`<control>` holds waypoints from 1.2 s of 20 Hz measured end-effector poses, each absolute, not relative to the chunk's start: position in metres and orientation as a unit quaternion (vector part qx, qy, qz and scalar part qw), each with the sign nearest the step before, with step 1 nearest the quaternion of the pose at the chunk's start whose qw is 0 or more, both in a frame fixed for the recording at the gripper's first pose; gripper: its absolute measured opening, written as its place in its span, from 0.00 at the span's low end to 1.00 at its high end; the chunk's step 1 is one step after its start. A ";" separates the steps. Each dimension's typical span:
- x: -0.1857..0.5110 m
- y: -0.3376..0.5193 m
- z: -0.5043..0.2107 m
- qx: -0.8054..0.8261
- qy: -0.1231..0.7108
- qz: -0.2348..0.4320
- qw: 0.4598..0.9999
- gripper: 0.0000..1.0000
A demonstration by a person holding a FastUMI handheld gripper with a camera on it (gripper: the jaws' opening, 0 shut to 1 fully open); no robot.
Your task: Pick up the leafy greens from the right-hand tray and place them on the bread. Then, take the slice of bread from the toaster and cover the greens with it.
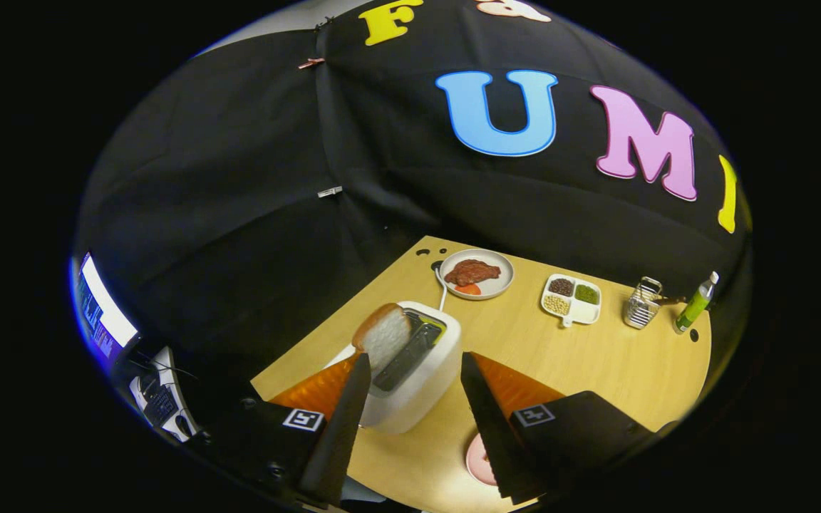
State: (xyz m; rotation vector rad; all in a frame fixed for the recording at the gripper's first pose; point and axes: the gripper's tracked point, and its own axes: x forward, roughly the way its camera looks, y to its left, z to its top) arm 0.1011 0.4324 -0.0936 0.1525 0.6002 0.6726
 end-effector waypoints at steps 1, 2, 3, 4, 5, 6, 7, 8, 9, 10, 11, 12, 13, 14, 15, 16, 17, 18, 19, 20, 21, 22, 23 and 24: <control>0.102 0.446 -0.091 0.069 0.289 0.331 0.896 0.81; 0.104 0.457 -0.091 0.061 0.286 0.334 0.896 0.81; 0.108 0.467 -0.094 0.053 0.287 0.332 0.897 0.81; 0.111 0.475 -0.099 0.047 0.289 0.324 0.900 0.81; 0.114 0.483 -0.106 0.046 0.296 0.316 0.900 0.81; 0.119 0.490 -0.114 0.048 0.308 0.305 0.900 0.81; 0.124 0.498 -0.121 0.053 0.322 0.295 0.898 0.81; 0.130 0.506 -0.127 0.060 0.334 0.281 0.898 0.81; 0.136 0.512 -0.129 0.067 0.339 0.265 0.900 0.81; 0.145 0.514 -0.131 0.065 0.345 0.247 0.903 0.81; 0.151 0.517 -0.136 0.060 0.353 0.233 0.904 0.80; 0.156 0.523 -0.144 0.058 0.363 0.222 0.903 0.79; 0.160 0.528 -0.150 0.058 0.371 0.215 0.902 0.79; 0.163 0.534 -0.158 0.056 0.381 0.208 0.899 0.79; 0.165 0.536 -0.164 0.055 0.389 0.200 0.898 0.79; 0.166 0.538 -0.172 0.053 0.395 0.194 0.897 0.78; 0.167 0.538 -0.178 0.051 0.400 0.190 0.895 0.77; 0.165 0.540 -0.184 0.047 0.406 0.185 0.894 0.76; 0.165 0.540 -0.189 0.047 0.409 0.180 0.893 0.64; 0.165 0.539 -0.194 0.047 0.412 0.175 0.893 0.53; 0.166 0.540 -0.197 0.052 0.413 0.170 0.893 0.48; 0.166 0.539 -0.198 0.057 0.412 0.163 0.895 0.43; 0.166 0.530 -0.196 0.055 0.410 0.144 0.899 0.29; 0.166 0.525 -0.194 0.059 0.409 0.134 0.901 0.22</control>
